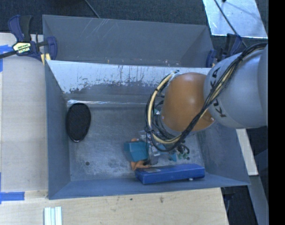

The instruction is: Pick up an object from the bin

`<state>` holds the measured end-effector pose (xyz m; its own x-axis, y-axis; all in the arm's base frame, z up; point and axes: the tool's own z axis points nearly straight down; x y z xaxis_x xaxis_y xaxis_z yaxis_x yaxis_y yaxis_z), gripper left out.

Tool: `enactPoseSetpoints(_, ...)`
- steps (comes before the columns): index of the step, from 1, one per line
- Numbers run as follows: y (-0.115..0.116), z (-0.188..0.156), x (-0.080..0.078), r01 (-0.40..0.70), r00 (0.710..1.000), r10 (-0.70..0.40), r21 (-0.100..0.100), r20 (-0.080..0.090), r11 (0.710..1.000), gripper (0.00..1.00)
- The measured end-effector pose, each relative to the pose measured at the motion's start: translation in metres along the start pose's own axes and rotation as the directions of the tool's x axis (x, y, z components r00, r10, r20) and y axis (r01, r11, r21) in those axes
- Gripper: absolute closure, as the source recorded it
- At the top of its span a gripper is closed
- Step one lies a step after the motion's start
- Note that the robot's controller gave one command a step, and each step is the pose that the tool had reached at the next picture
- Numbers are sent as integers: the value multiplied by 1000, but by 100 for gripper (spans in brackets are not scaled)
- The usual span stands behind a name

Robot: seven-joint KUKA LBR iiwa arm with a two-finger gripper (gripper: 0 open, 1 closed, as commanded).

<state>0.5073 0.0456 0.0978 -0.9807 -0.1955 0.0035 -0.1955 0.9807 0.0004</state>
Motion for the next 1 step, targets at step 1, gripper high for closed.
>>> enactPoseSetpoints(1,0,-17,1,0,1000,0,0,-5,1000,100)
